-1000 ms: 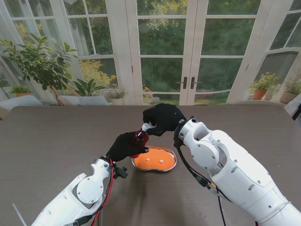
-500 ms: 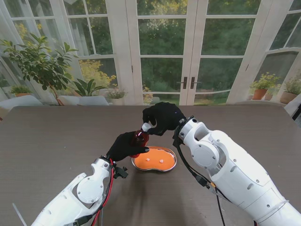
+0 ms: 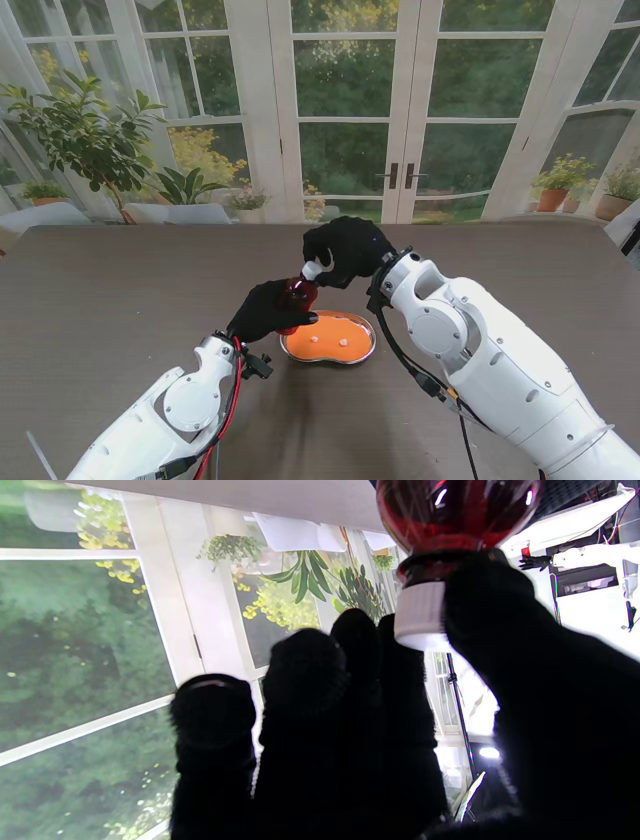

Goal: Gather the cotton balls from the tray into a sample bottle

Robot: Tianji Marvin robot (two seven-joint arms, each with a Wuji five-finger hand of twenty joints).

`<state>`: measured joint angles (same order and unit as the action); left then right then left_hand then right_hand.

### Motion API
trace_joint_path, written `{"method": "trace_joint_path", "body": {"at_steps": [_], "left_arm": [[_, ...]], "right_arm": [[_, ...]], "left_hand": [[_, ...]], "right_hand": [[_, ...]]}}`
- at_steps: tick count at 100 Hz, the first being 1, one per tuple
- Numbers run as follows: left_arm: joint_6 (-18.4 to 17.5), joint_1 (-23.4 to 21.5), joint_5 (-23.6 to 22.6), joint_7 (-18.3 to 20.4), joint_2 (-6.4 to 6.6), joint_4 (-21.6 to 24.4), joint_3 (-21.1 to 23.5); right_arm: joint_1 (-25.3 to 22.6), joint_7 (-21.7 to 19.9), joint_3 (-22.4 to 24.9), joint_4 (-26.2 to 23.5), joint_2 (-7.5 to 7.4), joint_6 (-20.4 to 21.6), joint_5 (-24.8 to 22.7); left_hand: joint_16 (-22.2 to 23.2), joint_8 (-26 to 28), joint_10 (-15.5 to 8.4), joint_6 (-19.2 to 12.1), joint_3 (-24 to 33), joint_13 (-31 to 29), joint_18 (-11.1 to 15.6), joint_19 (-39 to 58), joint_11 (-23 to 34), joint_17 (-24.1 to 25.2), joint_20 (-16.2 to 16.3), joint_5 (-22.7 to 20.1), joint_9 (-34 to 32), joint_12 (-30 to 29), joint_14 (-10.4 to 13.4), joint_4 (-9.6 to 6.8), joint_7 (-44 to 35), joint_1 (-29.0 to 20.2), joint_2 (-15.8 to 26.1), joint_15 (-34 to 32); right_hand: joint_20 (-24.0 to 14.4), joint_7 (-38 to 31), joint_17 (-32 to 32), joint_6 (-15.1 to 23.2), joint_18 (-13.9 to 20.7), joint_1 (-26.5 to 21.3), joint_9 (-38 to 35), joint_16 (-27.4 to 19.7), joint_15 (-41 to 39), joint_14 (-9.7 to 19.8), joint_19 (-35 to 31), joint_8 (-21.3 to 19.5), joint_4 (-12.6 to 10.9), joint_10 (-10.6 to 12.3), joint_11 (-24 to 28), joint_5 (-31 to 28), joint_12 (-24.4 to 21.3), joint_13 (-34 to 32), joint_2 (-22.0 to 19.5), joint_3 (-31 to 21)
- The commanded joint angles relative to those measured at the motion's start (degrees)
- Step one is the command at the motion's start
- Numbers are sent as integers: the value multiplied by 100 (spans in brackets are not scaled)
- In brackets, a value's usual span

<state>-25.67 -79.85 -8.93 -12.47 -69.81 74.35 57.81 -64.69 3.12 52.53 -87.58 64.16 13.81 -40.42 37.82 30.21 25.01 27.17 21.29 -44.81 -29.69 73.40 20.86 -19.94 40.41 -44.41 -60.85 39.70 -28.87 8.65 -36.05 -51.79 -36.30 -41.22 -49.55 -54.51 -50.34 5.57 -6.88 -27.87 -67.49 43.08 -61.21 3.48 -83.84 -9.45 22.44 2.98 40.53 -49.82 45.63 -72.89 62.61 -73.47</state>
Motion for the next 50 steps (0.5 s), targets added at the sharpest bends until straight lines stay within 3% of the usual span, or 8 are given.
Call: {"method": "trace_joint_path", "body": {"at_steps": [1, 11, 21, 23, 26, 30, 33, 50], "left_arm": [[19, -12, 22, 110, -21, 12, 3], [22, -17, 23, 112, -20, 16, 7], [24, -18, 28, 115, -19, 19, 7], [23, -18, 28, 116, -19, 19, 7], [22, -17, 29, 117, -19, 18, 7], [22, -17, 31, 118, -19, 18, 6], [22, -17, 33, 119, -19, 18, 6], [24, -17, 35, 121, -19, 19, 6]], "right_arm": [[9, -54, -37, 11, 20, 42, -72], [15, -53, -45, 8, 15, 44, -106], [15, -70, -34, -17, -5, 29, -218], [13, -71, -32, -20, -6, 28, -225], [10, -74, -27, -25, -8, 22, -231], [7, -77, -21, -32, -10, 15, -241], [5, -86, -14, -42, -15, 9, -259], [-20, -158, 27, -121, -45, -72, -377]], "left_hand": [[-33, 72, -390, -992, 743, -66, 183, -139, 8, 306, -32, -947, -394, 67, -213, -133, -663, -929, 1447, -18], [-33, 75, -376, -985, 740, -61, 184, -141, 7, 310, -32, -951, -392, 68, -214, -133, -663, -927, 1448, -15], [-32, 75, -380, -989, 740, -61, 180, -139, 7, 308, -31, -951, -394, 68, -216, -134, -660, -929, 1451, -17], [-32, 77, -381, -988, 741, -63, 182, -137, 9, 305, -31, -958, -397, 69, -213, -135, -664, -930, 1452, -18], [-31, 75, -374, -980, 739, -66, 184, -137, 9, 305, -30, -953, -397, 69, -213, -134, -660, -928, 1444, -20], [-32, 74, -376, -982, 741, -61, 183, -137, 8, 307, -30, -954, -395, 69, -211, -135, -659, -927, 1452, -18], [-31, 73, -378, -984, 740, -65, 181, -137, 8, 305, -30, -950, -396, 69, -215, -135, -656, -929, 1452, -20], [-31, 77, -378, -989, 740, -68, 176, -136, 11, 303, -30, -954, -401, 70, -214, -135, -658, -928, 1448, -21]], "right_hand": [[81, -697, -48, 907, 132, -369, 55, -36, 51, 245, -204, -186, 71, 155, -78, -211, 59, -278, 164, -513], [85, -450, -28, 800, 151, -336, 140, -68, 172, 250, -183, -166, 95, 131, -181, -145, 11, -275, 230, -541], [78, 411, 21, 472, 212, 144, 379, -47, 338, 275, -142, -695, -8, 107, -128, -39, -100, -277, 203, -604], [75, 727, 34, 327, 222, 257, 463, -38, 382, 277, -134, -1119, -123, 94, -96, 29, -158, -275, 152, -607], [74, 810, 41, 265, 228, 331, 502, -44, 407, 267, -132, -1219, -204, 87, -89, 102, -170, -276, 136, -624], [71, 953, 68, 157, 240, 496, 597, -59, 469, 263, -121, -1295, -514, 68, -82, 269, -238, -273, 104, -667], [63, 1103, 117, 32, 261, 668, 747, -57, 532, 264, -102, -1321, -963, 58, -85, 460, -407, -235, 50, -662], [47, 1379, 323, -557, 331, 1286, 1306, -49, 666, 238, -33, -1215, -904, -54, -71, 1166, -532, 72, 147, -595]]}}
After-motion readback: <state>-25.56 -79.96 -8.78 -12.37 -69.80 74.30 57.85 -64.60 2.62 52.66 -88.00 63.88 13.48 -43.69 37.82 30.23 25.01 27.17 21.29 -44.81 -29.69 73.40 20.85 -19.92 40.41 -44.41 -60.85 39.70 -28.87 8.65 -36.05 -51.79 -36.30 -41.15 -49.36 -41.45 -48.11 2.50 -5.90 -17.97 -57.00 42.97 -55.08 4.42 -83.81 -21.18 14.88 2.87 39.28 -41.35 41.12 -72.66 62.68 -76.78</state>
